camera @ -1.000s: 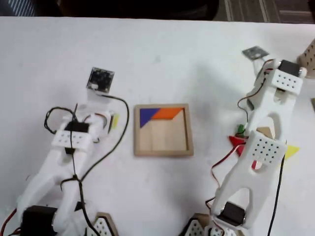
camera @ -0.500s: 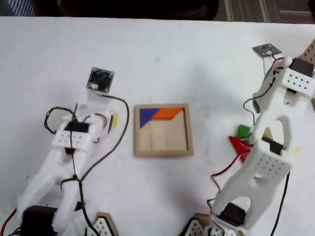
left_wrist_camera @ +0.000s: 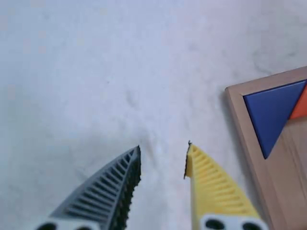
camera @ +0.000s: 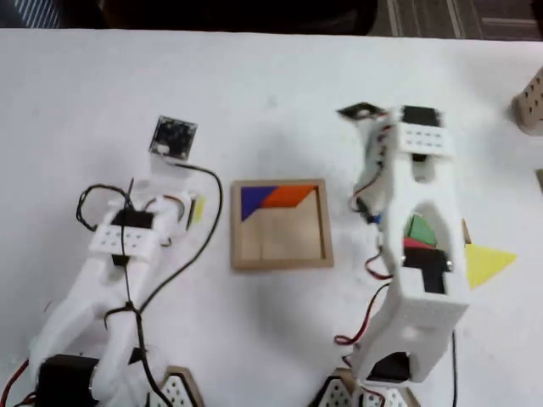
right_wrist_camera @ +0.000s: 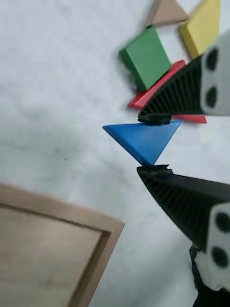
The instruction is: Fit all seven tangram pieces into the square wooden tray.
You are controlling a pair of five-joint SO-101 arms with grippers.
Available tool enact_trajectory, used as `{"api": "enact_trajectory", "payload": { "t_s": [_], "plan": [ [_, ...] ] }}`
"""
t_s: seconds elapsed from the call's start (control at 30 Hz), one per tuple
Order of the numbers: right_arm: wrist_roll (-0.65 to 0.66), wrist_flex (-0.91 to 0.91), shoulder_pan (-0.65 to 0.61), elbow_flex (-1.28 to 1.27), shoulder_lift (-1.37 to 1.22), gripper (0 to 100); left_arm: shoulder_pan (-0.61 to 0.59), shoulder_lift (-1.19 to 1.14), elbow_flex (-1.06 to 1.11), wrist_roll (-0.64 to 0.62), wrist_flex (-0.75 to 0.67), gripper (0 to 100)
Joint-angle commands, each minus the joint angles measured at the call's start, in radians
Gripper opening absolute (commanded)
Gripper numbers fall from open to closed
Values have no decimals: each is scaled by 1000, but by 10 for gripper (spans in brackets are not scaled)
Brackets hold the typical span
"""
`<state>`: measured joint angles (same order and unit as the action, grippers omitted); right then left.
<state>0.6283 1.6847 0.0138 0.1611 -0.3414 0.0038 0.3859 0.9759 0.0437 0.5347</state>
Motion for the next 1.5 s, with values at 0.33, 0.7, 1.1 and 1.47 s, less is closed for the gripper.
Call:
{"api": "enact_trajectory", "payload": {
  "t_s": [0.33,0.7,1.1,1.47],
  "plan": [
    [-250,-84,-401,-124,59,98,-8,42,-6,-5,-28,186],
    [-305,-176,-559,-147,-7,164,-8,42,-6,-5,-28,186],
    [-262,25,-426,-75,216,226,-7,42,-5,-5,-28,185],
    [-262,-344,-114,-812,774,177,44,50,-8,-9,35,184]
  ]
}}
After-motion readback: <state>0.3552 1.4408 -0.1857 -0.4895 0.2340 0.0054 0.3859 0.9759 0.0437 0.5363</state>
